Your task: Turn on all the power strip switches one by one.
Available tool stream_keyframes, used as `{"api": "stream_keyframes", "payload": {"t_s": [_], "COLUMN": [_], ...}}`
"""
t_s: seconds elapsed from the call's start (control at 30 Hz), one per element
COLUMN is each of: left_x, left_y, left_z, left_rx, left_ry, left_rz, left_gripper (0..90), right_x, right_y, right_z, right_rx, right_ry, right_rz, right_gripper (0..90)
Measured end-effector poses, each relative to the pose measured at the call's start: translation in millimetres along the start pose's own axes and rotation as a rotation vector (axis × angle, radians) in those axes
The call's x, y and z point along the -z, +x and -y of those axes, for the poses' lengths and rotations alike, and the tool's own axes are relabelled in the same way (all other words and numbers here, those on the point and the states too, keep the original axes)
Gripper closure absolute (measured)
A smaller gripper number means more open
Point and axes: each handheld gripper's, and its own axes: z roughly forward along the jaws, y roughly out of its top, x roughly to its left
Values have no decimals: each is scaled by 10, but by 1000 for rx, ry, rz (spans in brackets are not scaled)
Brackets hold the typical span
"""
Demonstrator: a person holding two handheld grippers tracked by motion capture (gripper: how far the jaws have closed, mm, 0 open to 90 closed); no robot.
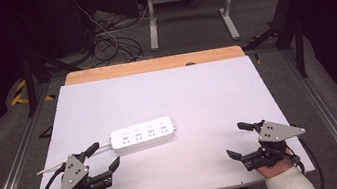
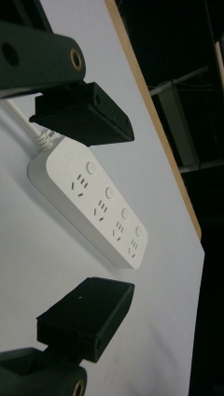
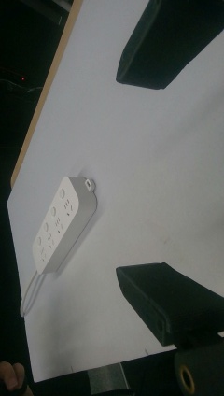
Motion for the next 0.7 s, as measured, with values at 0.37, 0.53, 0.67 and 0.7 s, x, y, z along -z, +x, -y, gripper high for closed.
{"api": "stream_keyframes", "payload": {"t_s": [0.37,0.53,0.67,0.7], "left_x": [-28,-24,-19,-23], "left_y": [-12,-21,-9,0], "left_z": [-20,-33,-62,-72], "left_rx": [5,-32,-52,-44], "left_ry": [97,97,116,123], "left_rz": [25,8,-4,-1], "left_gripper": [326,354,379,380], "right_x": [-11,-17,-25,-25], "right_y": [9,15,20,21], "right_z": [1,-1,-2,-2], "right_rx": [10,13,15,15], "right_ry": [3,3,5,8], "right_rz": [-8,-11,-11,-10], "right_gripper": [76,76,76,76]}}
